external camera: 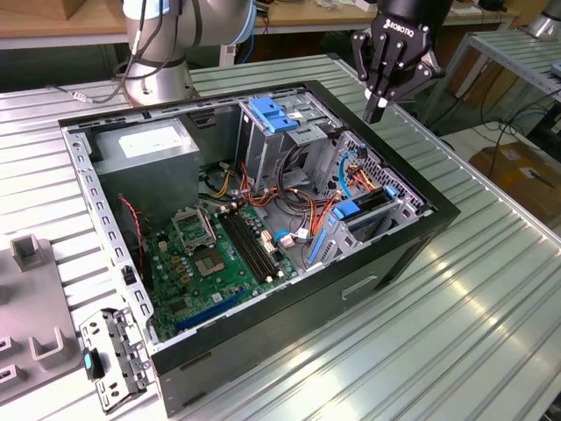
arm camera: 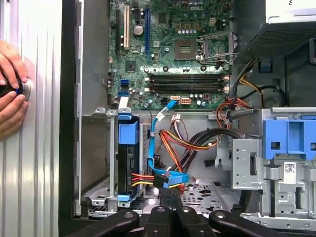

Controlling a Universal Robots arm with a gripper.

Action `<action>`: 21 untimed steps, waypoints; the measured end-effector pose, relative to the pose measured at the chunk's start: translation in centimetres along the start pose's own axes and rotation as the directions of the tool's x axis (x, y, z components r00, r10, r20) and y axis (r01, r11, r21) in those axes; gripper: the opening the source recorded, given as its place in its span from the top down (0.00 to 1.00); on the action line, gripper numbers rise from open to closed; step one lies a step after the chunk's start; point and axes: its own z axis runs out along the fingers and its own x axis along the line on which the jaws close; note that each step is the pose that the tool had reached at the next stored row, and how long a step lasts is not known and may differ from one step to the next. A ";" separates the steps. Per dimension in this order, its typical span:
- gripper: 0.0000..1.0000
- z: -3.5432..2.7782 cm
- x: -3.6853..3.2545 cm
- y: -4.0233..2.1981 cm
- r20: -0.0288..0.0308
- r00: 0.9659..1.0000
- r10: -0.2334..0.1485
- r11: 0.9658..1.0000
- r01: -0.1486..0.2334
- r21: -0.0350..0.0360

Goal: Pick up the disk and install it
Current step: 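Insert the second disk wire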

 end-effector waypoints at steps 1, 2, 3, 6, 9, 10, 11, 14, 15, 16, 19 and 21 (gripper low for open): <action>0.89 0.12 -0.15 -0.01 -0.008 1.000 0.000 1.000 0.000 0.000; 0.89 0.24 -0.23 -0.01 -0.011 1.000 0.000 1.000 0.000 0.000; 0.89 0.41 -0.29 -0.02 -0.014 1.000 0.000 1.000 0.000 0.000; 0.89 0.90 -0.37 -0.03 -0.019 1.000 0.001 1.000 -0.001 -0.001; 0.89 1.46 -0.45 -0.05 -0.021 1.000 0.001 1.000 -0.001 -0.001; 0.89 1.63 -0.48 -0.06 -0.021 1.000 0.001 1.000 -0.001 -0.002; 0.89 1.80 -0.51 -0.07 -0.022 1.000 0.000 1.000 -0.001 -0.002; 0.89 1.84 -0.51 -0.07 -0.022 1.000 0.000 1.000 0.000 -0.002; 0.89 1.85 -0.51 -0.07 -0.022 1.000 0.000 1.000 -0.001 -0.003; 0.89 1.86 -0.51 -0.07 -0.022 1.000 0.000 1.000 0.000 -0.002; 0.89 1.87 -0.52 -0.07 -0.022 1.000 0.000 1.000 0.000 -0.002; 0.89 1.88 -0.52 -0.07 -0.022 1.000 0.000 1.000 0.000 -0.002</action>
